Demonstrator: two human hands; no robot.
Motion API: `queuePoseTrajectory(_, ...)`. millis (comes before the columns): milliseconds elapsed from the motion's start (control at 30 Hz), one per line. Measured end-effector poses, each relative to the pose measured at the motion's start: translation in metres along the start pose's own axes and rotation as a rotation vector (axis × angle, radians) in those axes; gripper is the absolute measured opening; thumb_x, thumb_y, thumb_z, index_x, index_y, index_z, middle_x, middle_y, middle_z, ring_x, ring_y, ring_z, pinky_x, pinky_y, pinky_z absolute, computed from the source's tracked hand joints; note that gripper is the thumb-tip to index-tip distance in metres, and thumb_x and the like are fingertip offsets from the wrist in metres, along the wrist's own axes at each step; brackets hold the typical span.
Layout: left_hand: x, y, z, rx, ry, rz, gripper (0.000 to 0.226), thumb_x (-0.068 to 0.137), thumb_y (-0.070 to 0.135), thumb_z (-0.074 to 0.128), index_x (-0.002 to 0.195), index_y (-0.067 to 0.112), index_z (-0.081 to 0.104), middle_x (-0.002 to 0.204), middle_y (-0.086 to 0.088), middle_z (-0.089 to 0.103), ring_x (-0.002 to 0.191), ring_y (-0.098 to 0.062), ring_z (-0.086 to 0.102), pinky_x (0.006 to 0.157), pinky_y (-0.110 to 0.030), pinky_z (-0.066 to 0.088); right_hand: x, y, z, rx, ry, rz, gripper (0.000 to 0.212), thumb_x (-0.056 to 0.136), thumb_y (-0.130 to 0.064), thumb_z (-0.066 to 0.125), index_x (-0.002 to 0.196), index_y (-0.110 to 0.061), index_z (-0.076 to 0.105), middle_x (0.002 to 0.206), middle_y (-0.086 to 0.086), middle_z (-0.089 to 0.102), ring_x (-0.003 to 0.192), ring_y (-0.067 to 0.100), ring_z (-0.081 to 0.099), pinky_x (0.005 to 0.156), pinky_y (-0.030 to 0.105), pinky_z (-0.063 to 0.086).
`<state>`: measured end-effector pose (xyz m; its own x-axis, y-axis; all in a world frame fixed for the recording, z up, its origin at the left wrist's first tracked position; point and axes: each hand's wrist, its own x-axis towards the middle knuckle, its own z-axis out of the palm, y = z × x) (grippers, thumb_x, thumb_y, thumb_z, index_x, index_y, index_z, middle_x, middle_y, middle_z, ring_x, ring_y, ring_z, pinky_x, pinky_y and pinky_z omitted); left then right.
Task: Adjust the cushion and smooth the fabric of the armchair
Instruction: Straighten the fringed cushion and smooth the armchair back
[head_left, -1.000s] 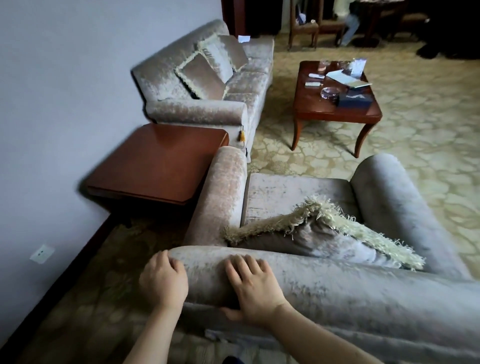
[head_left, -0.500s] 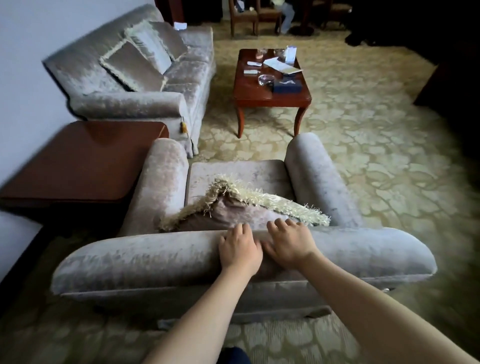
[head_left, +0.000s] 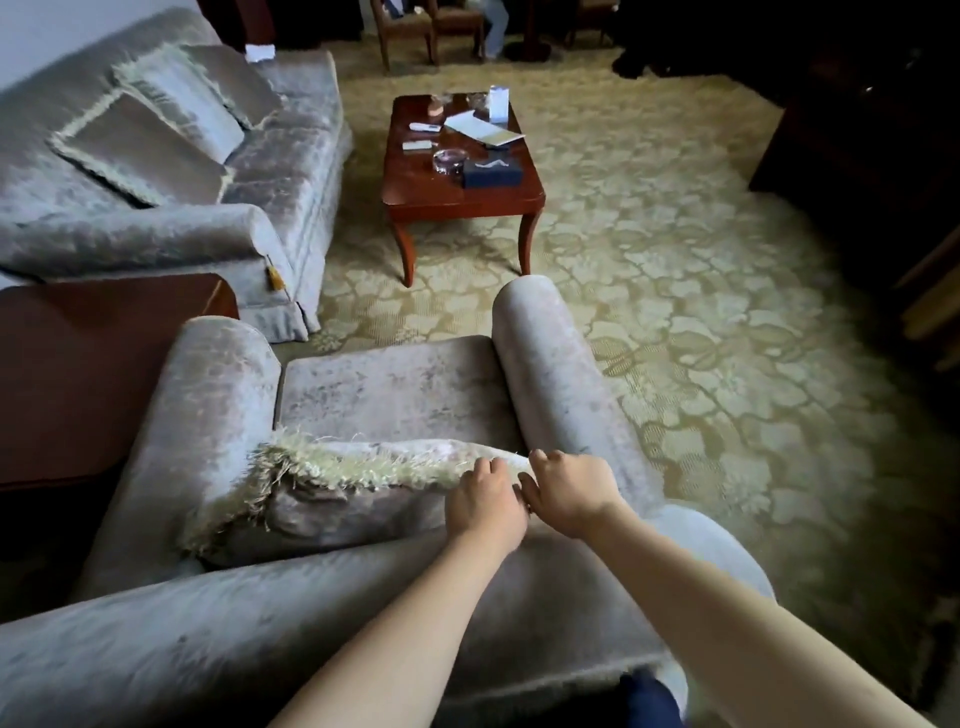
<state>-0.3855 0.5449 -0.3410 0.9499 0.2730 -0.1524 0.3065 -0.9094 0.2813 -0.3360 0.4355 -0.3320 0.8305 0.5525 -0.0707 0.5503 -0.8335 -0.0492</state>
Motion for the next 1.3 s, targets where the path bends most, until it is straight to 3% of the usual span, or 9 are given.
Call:
queuePoseTrajectory(133,0.042,0.053,0.028,-0.026,0.011,-0.143,0.027,0.09,0.031,0.044,0.111,0.016,0.051,0.117,-0.006,0.053,0.107,-0.029,0.055,0.081,-0.038,0.044,0.035,0.067,0.001,-0.018,-0.063,-0.133,0.038,0.095,-0.047,0.034,0.105,-0.015,0.051,0.104,0.007,0.066,0.092,0.031,0.064,0.064,0.033,0.04)
queuePoseTrajectory(267,0.087,0.127,0.046,-0.141,0.012,-0.28,0.027,0.089,0.029,0.045,0.109,0.013,0.053,0.114,-0.008,0.055,0.103,-0.03,0.057,0.078,-0.037,0.045,0.064,0.154,-0.008,-0.048,-0.068,-0.262,0.037,0.093,-0.05,0.033,0.102,-0.018,0.049,0.1,0.005,0.065,0.087,0.03,0.064,0.06,0.033,0.035)
queuePoseTrajectory(400,0.14,0.186,0.05,-0.132,0.108,-0.415,0.022,0.078,0.032,0.059,0.094,0.018,0.063,0.095,-0.004,0.065,0.085,-0.021,0.066,0.067,-0.027,0.049,0.107,0.214,-0.022,-0.051,-0.072,-0.36,0.035,0.093,-0.049,0.03,0.096,-0.019,0.048,0.094,0.005,0.064,0.082,0.029,0.064,0.057,0.033,0.035)
queuePoseTrajectory(467,0.161,0.205,0.055,-0.202,0.082,-0.436,0.024,0.086,0.029,0.049,0.101,0.015,0.061,0.105,-0.005,0.062,0.096,-0.025,0.063,0.073,-0.032,0.048,0.133,0.229,-0.022,-0.051,-0.073,-0.385,0.036,0.093,-0.05,0.03,0.095,-0.019,0.048,0.092,0.005,0.064,0.08,0.029,0.065,0.057,0.032,0.035)
queuePoseTrajectory(600,0.188,0.204,0.078,-0.343,0.105,-0.603,0.03,0.09,0.031,0.04,0.104,0.011,0.058,0.107,-0.009,0.061,0.098,-0.031,0.06,0.076,-0.035,0.045,0.178,0.232,-0.004,-0.11,-0.145,-0.496,0.028,0.093,-0.039,0.035,0.1,-0.016,0.049,0.097,0.007,0.064,0.084,0.029,0.065,0.06,0.032,0.037)
queuePoseTrajectory(733,0.209,0.186,0.098,-0.321,0.086,-0.73,0.041,0.097,0.04,0.032,0.113,0.01,0.055,0.116,-0.012,0.056,0.106,-0.032,0.056,0.08,-0.039,0.044,0.217,0.221,0.018,-0.214,-0.22,-0.644,0.026,0.094,-0.037,0.038,0.107,-0.015,0.046,0.103,0.006,0.062,0.09,0.029,0.063,0.062,0.031,0.037)
queuePoseTrajectory(967,0.255,0.153,0.127,-0.306,-0.102,-0.922,0.045,0.098,0.04,0.03,0.126,0.009,0.047,0.126,-0.012,0.051,0.112,-0.027,0.053,0.088,-0.039,0.044,0.298,0.208,0.039,-0.358,-0.336,-0.776,0.039,0.098,-0.04,0.031,0.128,-0.016,0.038,0.121,0.006,0.054,0.104,0.028,0.059,0.071,0.034,0.04)
queuePoseTrajectory(1133,0.285,0.133,0.142,-0.313,-0.128,-1.047,0.048,0.096,0.047,0.03,0.123,0.012,0.048,0.122,-0.01,0.052,0.107,-0.025,0.054,0.084,-0.037,0.045,0.354,0.188,0.062,-0.32,-0.384,-0.819,0.037,0.096,-0.041,0.036,0.124,-0.018,0.044,0.123,0.006,0.054,0.107,0.027,0.056,0.08,0.036,0.043)
queuePoseTrajectory(1300,0.318,0.115,0.165,-0.387,-0.223,-1.178,0.045,0.096,0.045,0.028,0.122,0.015,0.051,0.122,-0.008,0.052,0.109,-0.026,0.05,0.084,-0.04,0.041,0.399,0.162,0.104,-0.36,-0.457,-1.016,0.039,0.094,-0.043,0.04,0.124,-0.017,0.043,0.124,0.01,0.05,0.112,0.03,0.051,0.082,0.039,0.043)
